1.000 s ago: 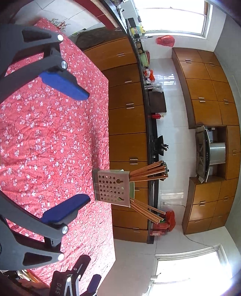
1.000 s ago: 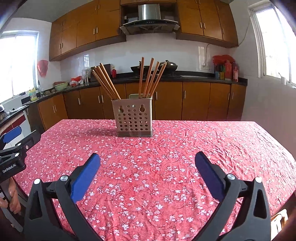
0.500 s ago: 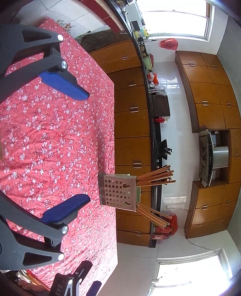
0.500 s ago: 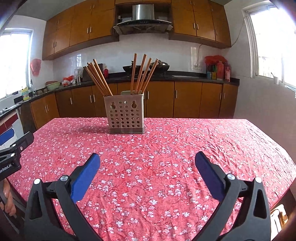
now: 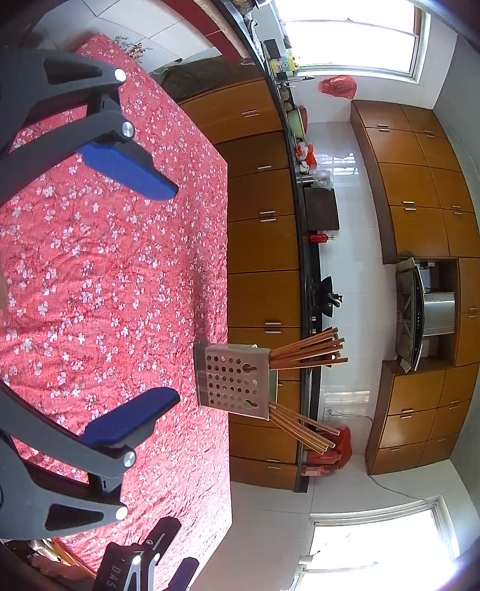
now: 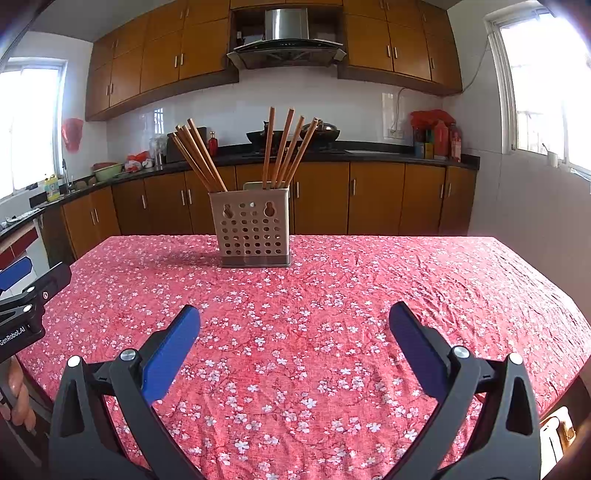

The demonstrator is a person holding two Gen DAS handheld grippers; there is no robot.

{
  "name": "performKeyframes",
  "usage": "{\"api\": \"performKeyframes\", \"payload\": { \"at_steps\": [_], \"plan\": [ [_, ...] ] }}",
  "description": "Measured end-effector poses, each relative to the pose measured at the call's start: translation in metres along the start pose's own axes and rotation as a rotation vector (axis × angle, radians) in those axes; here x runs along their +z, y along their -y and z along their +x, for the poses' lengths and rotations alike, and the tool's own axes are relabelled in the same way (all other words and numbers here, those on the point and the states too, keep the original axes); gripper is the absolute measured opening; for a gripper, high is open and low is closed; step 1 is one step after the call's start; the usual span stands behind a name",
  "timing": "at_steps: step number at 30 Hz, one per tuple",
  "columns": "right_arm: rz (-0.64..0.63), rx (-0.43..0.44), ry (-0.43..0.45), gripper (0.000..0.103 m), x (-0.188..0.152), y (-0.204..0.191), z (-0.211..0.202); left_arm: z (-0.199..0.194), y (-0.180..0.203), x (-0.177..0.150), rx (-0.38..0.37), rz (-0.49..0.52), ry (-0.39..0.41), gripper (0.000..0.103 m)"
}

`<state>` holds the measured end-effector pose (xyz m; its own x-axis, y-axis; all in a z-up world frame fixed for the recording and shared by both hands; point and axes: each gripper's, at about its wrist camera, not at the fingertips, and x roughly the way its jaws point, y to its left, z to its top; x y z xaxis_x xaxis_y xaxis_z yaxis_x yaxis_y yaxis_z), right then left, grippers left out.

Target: Organize utensils

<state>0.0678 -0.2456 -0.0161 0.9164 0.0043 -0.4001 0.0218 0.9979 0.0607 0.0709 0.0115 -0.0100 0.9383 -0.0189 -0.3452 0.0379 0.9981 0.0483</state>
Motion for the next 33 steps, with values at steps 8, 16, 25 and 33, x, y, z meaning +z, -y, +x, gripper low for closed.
{"api": "performKeyframes", "payload": {
  "at_steps": [8,16,25,33],
  "plan": [
    [0.001,0.0,0.0,0.101,0.0005,0.0006,-0.0002,0.0009,0.0016,0.0006,-0.001,0.001,-0.002,0.099],
    [0.002,0.0,0.0,0.101,0.0005,0.001,-0.0002,0.0019,0.0028,0.0,-0.006,0.006,0.0,0.099],
    [0.007,-0.002,-0.002,0.101,0.0018,-0.0013,-0.0001,0.0018,0.0026,-0.0001,-0.009,0.005,-0.001,0.099],
    [0.007,-0.002,-0.002,0.101,0.0015,-0.0006,0.0,0.0016,0.0025,0.0,-0.007,0.005,-0.001,0.099]
  ]
}}
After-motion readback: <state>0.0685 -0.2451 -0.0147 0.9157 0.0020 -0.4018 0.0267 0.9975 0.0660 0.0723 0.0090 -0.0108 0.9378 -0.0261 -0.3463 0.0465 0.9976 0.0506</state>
